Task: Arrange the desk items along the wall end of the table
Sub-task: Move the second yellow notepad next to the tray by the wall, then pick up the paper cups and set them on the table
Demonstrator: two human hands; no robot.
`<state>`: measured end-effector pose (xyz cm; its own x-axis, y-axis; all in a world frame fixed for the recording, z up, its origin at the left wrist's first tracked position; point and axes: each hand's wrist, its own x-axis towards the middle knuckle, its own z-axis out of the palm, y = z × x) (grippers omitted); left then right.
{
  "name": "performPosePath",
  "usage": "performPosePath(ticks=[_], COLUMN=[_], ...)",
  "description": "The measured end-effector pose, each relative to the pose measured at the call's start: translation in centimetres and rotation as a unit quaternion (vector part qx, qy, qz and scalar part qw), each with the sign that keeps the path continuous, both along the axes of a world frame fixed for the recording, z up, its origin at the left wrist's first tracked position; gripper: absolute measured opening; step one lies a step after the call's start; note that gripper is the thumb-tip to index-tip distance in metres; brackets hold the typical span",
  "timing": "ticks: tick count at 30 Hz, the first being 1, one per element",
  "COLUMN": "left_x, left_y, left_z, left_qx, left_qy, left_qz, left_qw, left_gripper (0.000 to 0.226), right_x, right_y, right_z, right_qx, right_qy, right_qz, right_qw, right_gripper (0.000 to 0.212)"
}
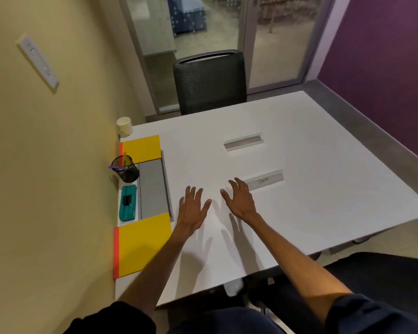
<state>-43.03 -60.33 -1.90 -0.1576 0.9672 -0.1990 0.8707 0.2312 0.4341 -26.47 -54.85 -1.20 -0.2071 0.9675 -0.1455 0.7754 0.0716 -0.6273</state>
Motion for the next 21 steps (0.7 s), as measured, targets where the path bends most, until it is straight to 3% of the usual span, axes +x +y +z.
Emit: performPosePath(ticks=[12,21], left_x=[4.7,11.6], left_y=[1.9,1.8], left_z=[0.4,3.0], left_qx=[0.009,0.025], left_qy=[-0.046,-0.056], left_qz=[-0.14,-0.259], left_qw=[0.989,0.964], left_gripper=[0.059,0.062], right_x=[6.7,13.9], right_y=[-2.8,-5.9], right_z=[1.3,4.2], right_qx=[0.031,0.077], right_qy=[-0.03,-0.024], right_qz=[-0.152,-0.296], right_qw=[0.987,0.952], right_gripper=[0.06,0.059])
